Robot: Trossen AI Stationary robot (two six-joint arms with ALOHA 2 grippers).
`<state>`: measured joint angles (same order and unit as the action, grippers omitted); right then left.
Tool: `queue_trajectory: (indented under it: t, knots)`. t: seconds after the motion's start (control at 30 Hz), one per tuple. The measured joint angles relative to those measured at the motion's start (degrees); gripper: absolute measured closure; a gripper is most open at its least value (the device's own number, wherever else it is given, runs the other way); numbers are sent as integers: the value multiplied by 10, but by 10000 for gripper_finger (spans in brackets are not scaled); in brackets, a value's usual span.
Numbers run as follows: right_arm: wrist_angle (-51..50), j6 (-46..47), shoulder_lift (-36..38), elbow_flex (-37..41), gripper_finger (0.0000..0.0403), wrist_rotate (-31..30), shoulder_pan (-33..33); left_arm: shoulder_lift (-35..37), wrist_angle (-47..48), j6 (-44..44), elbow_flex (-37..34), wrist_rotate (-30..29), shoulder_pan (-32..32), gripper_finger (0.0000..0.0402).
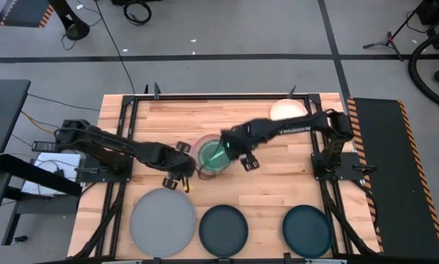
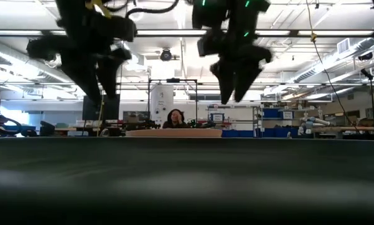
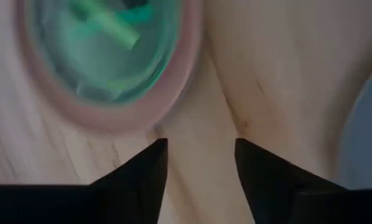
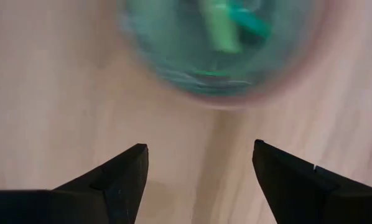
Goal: Stack plastic plates
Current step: Stack the stacked plates on top of the light orange plate
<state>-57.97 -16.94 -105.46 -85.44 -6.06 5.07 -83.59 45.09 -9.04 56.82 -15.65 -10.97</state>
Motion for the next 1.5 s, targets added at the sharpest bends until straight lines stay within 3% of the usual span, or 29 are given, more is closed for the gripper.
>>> queue_trajectory:
  t: [0.1, 0.27, 0.5, 0.77, 0.97, 1.23, 1.5]
  knots:
    - [7, 114, -6, 1, 117, 27, 69, 47, 40, 166, -13, -1, -7, 205]
    - [99, 303, -27, 0, 127, 67, 166, 143, -10, 366, -87, -5, -48, 217]
    - [145, 348, -78, 0, 157, 158, 191, 246, -137, 540, -179, -68, -118, 225]
    - [227, 363, -90, -1, 164, 179, 156, 255, -141, 564, -186, -96, -120, 226]
    - [227, 342, -95, -1, 163, 147, 165, 255, -140, 564, -186, -97, -114, 226]
    - [247, 336, -123, -1, 163, 158, 167, 255, -143, 564, -186, -97, -114, 226]
    - [250, 354, -148, -1, 188, 93, 150, 255, -138, 562, -186, -97, -114, 226]
